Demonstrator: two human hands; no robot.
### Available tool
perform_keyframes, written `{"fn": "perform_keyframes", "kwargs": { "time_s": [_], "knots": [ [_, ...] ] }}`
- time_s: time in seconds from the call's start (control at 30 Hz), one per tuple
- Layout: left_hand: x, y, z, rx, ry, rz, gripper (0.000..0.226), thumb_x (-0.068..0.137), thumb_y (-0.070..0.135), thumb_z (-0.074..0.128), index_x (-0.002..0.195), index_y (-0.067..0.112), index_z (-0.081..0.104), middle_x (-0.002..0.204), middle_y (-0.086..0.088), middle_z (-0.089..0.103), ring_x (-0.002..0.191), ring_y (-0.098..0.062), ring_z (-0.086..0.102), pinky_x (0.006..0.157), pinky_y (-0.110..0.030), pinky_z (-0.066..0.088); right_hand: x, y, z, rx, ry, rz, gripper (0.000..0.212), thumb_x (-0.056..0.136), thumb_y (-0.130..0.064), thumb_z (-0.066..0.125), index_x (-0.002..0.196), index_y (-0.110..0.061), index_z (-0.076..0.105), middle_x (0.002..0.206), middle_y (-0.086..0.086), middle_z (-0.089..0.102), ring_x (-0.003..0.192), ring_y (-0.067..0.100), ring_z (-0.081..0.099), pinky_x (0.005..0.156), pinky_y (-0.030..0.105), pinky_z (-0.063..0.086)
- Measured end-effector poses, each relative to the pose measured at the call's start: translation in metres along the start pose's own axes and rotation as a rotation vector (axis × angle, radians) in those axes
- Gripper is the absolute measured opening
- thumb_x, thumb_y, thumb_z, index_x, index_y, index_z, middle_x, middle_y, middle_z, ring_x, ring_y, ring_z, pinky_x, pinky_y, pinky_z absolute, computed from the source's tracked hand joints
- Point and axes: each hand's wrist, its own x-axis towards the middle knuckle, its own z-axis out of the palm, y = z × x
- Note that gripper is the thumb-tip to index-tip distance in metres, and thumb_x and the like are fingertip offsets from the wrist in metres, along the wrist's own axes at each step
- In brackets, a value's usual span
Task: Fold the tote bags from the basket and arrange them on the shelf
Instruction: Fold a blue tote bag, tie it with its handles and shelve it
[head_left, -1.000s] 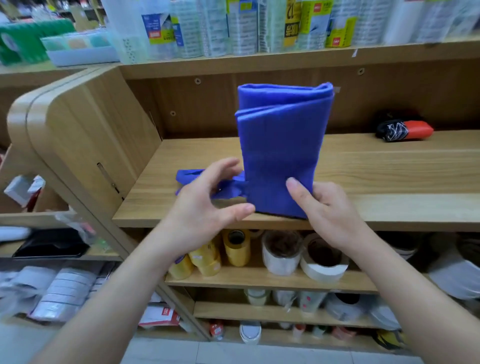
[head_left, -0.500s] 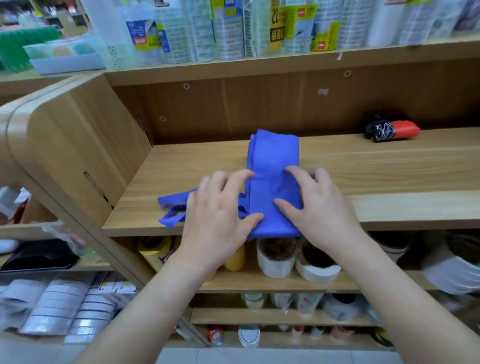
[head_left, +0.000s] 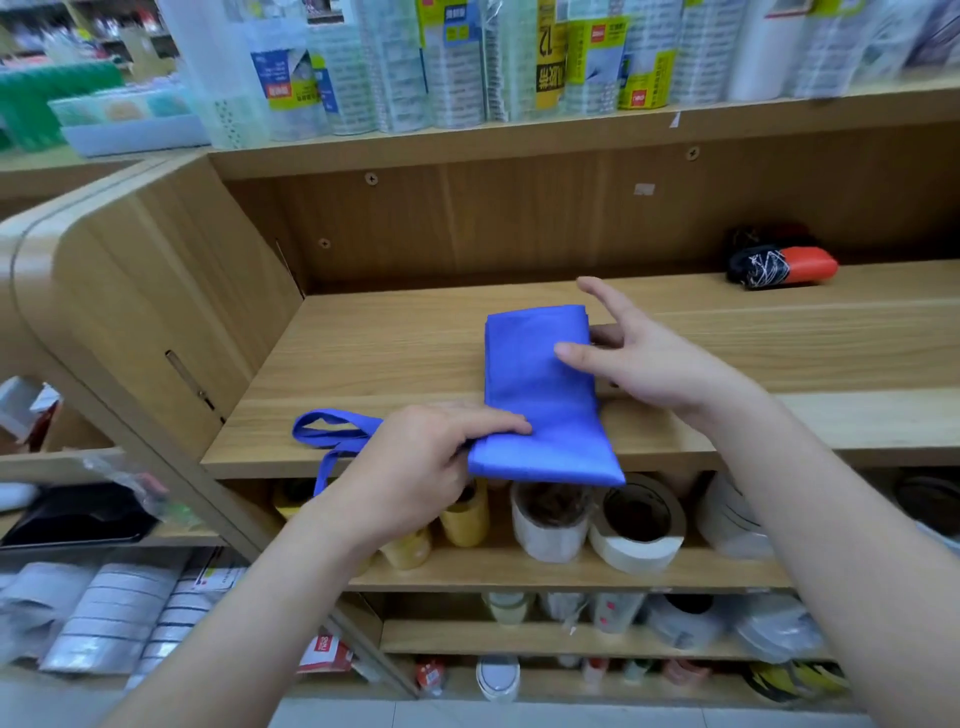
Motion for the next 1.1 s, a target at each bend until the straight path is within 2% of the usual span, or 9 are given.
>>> {"fn": "perform_keyframes", "kwargs": {
  "time_s": [0.2,0.3,0.37,0.47,0.57,0.67,0.73,0.87,1.1],
  "knots": [
    [0.014,0.011,-0.007,-0.263,0.166,-0.255,0.004,0.087,0.040,0.066,0.089,0.044,0.066,0.087,0.013,0.073,0.084,-0.006,0.066,0.081,-0.034,0.052,0.016,-0.010,0.011,0.338,-0.005,0.015,0.023,0.094,-0.006,0.057,0.105,-0.020,0.071,0.092,0.007,0.069,0.069,0.013,0.059,0.055,0.019,0.047],
    [0.021,0.013,-0.001,-0.208,0.289,-0.342,0.013,0.086,0.038,0.071,0.097,0.033,0.066,0.089,0.013,0.071,0.085,-0.003,0.064,0.081,-0.029,0.052,0.009,-0.014,0.015,0.602,0.028,0.070,0.031,0.094,-0.005,0.047,0.091,-0.015,0.076,0.088,0.006,0.071,0.068,0.016,0.061,0.062,0.025,0.049],
    [0.024,0.014,0.003,-0.127,0.351,-0.341,0.021,0.083,0.039,0.073,0.097,0.029,0.061,0.091,0.016,0.064,0.087,-0.005,0.058,0.077,-0.014,0.046,0.004,-0.016,0.015,0.685,0.038,0.091,0.034,0.098,-0.029,0.047,0.087,-0.016,0.076,0.094,0.006,0.068,0.077,0.021,0.058,0.075,0.035,0.046],
    [0.029,0.013,0.004,-0.105,0.329,-0.377,0.037,0.083,0.040,0.073,0.111,0.027,0.052,0.103,0.013,0.058,0.099,-0.005,0.052,0.078,-0.007,0.037,-0.006,-0.023,0.026,0.498,0.134,0.041,0.049,0.093,-0.064,0.041,0.086,-0.024,0.068,0.083,-0.004,0.064,0.075,0.012,0.056,0.073,0.031,0.043],
    [0.033,0.017,0.005,-0.178,0.156,-0.392,0.058,0.091,0.038,0.063,0.142,0.026,0.039,0.119,0.018,0.056,0.111,0.004,0.052,0.093,-0.014,0.038,-0.006,-0.024,0.049,0.323,0.447,-0.121,0.029,0.097,-0.046,0.048,0.079,-0.024,0.055,0.070,-0.014,0.054,0.070,0.007,0.049,0.071,0.029,0.039],
    [0.036,0.019,0.005,-0.256,0.064,-0.361,0.033,0.095,0.028,0.061,0.123,0.032,0.045,0.103,0.034,0.053,0.091,0.030,0.047,0.079,0.004,0.032,-0.004,-0.022,0.059,0.333,0.632,-0.234,0.015,0.092,-0.023,0.046,0.078,-0.022,0.051,0.063,-0.016,0.049,0.063,0.001,0.044,0.064,0.023,0.037],
    [0.039,0.021,0.005,-0.336,0.078,-0.336,0.030,0.092,0.033,0.065,0.117,0.034,0.048,0.098,0.029,0.060,0.094,0.025,0.051,0.082,0.000,0.037,-0.007,-0.023,0.059,0.321,0.685,-0.300,0.012,0.087,-0.015,0.043,0.083,-0.018,0.053,0.065,-0.013,0.049,0.062,0.000,0.044,0.060,0.018,0.035],
    [0.041,0.023,0.009,-0.456,0.096,-0.301,0.072,0.075,0.070,0.057,0.134,0.029,0.045,0.109,0.024,0.064,0.108,0.002,0.059,0.094,-0.023,0.047,-0.010,-0.022,0.058,0.280,0.738,-0.384,0.020,0.083,-0.008,0.037,0.084,-0.013,0.057,0.066,-0.008,0.052,0.061,0.003,0.047,0.057,0.015,0.036],
    [0.044,0.025,0.013,-0.289,0.195,-0.116,0.035,0.089,0.050,0.061,0.099,0.018,0.049,0.079,0.013,0.062,0.072,-0.007,0.057,0.067,-0.027,0.044,-0.013,-0.025,0.031,-0.039,0.476,-0.450,0.035,0.082,-0.015,0.033,0.088,-0.020,0.067,0.087,-0.006,0.062,0.084,0.001,0.056,0.077,0.015,0.044]
  ]
}}
